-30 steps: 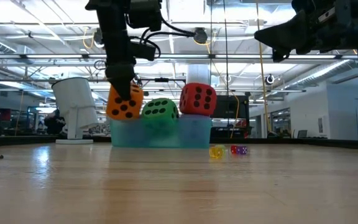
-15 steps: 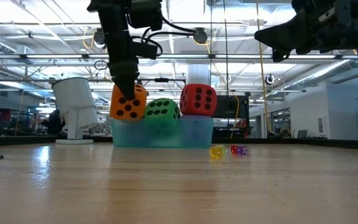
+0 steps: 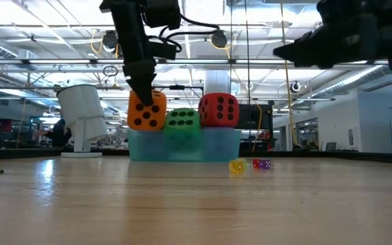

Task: Pick & Place Dice
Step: Put the big orange dice into the green bin

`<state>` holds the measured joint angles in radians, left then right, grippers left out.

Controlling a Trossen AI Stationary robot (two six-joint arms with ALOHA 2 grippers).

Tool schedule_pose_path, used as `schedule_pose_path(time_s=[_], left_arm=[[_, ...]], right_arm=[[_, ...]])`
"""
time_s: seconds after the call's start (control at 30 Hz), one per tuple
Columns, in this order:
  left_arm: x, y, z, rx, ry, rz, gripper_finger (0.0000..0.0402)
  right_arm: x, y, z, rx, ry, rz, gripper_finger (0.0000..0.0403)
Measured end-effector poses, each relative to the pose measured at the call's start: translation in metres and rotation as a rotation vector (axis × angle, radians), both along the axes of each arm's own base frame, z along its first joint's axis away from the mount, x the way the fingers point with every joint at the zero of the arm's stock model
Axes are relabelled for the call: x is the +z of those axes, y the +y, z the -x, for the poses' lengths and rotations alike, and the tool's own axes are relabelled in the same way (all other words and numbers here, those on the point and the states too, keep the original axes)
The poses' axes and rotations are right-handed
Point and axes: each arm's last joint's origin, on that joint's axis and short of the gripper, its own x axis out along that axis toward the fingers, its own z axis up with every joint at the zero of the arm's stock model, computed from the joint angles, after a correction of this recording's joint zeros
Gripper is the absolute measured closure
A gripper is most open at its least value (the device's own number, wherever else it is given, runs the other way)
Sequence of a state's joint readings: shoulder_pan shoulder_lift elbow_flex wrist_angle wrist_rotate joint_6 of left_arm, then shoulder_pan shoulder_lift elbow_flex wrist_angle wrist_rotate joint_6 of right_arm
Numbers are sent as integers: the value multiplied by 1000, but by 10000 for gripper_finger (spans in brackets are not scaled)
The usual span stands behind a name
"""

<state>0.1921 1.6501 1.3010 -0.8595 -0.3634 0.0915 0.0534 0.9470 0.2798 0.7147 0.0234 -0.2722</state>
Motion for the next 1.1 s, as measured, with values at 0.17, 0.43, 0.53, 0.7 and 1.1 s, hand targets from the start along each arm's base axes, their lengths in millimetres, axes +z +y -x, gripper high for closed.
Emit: schedule_pose_path(time_s=[0.17, 0.43, 0.53, 0.7, 1.1], left_arm=[[0, 0, 0, -8, 2, -3, 3], [0, 3, 0, -11, 5, -8, 3], [0, 3, 0, -31, 14, -9, 3], [0, 3, 0, -33, 14, -9, 3], [0, 2, 0, -77, 19, 15, 3]], right_arm=[[-4, -4, -25, -47, 19, 70, 403], [-2, -6, -102, -94, 89, 277, 403], [-1, -14, -125, -149, 20, 304, 403], [2, -32, -155, -146, -72, 273, 403], [-11, -64, -211, -189, -5, 209, 403]])
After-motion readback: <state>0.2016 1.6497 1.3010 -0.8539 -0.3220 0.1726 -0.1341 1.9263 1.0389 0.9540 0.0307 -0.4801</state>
